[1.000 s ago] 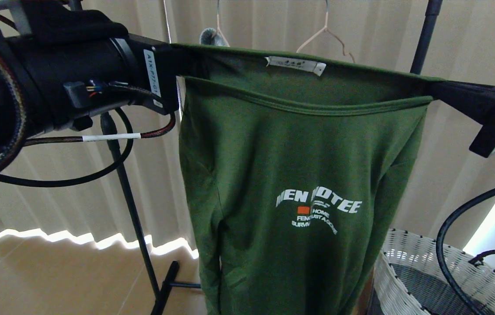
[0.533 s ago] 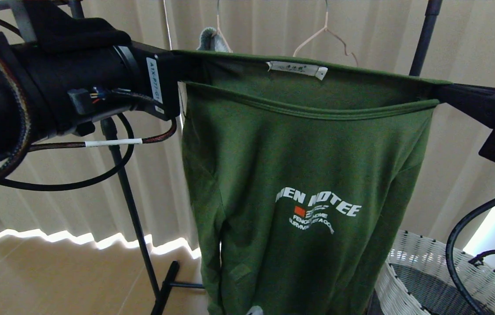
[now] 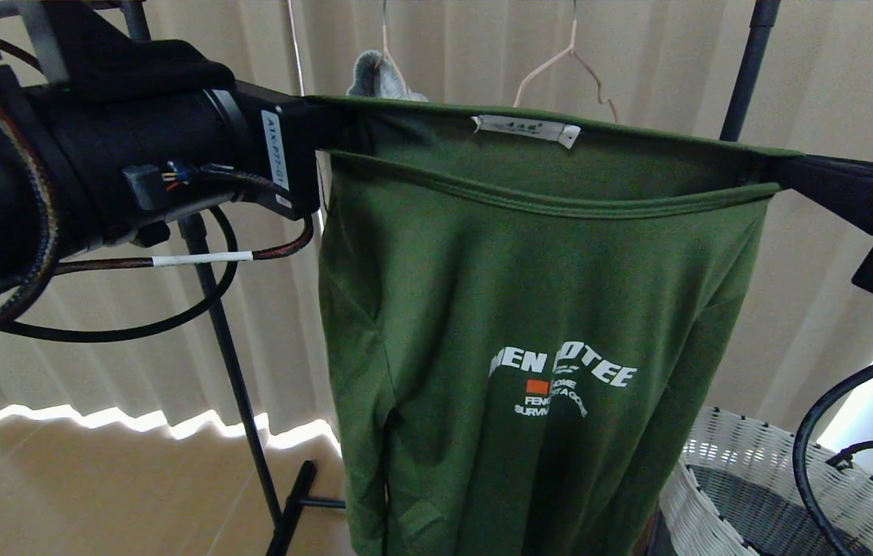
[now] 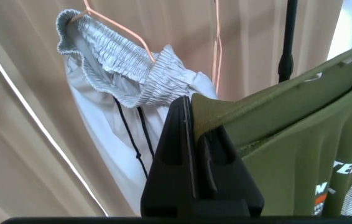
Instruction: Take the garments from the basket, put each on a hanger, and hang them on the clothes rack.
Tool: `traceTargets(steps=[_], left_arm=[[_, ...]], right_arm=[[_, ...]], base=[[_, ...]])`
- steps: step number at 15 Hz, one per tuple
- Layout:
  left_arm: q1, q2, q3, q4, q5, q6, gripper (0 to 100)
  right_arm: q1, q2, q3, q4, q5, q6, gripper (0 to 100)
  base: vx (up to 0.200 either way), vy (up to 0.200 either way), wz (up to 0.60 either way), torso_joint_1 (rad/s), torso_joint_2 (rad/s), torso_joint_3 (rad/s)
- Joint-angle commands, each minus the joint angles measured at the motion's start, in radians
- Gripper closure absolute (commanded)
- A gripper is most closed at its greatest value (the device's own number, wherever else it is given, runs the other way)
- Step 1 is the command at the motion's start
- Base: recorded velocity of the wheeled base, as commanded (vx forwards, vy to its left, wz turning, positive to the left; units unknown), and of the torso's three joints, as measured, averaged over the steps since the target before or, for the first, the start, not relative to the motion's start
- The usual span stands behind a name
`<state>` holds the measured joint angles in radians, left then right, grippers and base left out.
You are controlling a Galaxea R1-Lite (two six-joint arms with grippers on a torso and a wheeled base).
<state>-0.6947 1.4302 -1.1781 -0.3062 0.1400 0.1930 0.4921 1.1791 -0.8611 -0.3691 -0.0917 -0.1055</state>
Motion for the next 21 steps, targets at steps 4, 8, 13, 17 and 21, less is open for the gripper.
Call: traceTargets(steps=[4,8,13,17,21], left_arm=[[0.0,-0.002,0.002,0.001,0.001,0.0,100],[0.004,-0.013,0.06,-0.001,0.093,0.003,100],[0.081,0.003,0.074,-0.045,0.142,0.003,100],[0.135,0.006,0.147,-0.117,0.145,-0.001,100],[0.144,-0.036,0.207,-0.133,0.145,0.003,100]], right_arm=[[0.002,-0.015,0.022,-0.017,0.003,0.001,0],[0.0,-0.053,0.085,-0.059,0.01,0.007,0],[0.002,-0.133,0.169,-0.077,0.185,0.01,0],[0.002,-0.168,0.175,-0.074,0.193,0.012,0],[-0.047,-0.167,0.232,-0.051,0.139,0.0,0]], base=[[0.0,0.0,0.0,0.0,0.0,0.0],[0.0,0.0,0.0,0.0,0.0,0.0],[0.0,0.0,0.0,0.0,0.0,0.0],[0.0,0.0,0.0,0.0,0.0,0.0],[0.0,0.0,0.0,0.0,0.0,0.0]])
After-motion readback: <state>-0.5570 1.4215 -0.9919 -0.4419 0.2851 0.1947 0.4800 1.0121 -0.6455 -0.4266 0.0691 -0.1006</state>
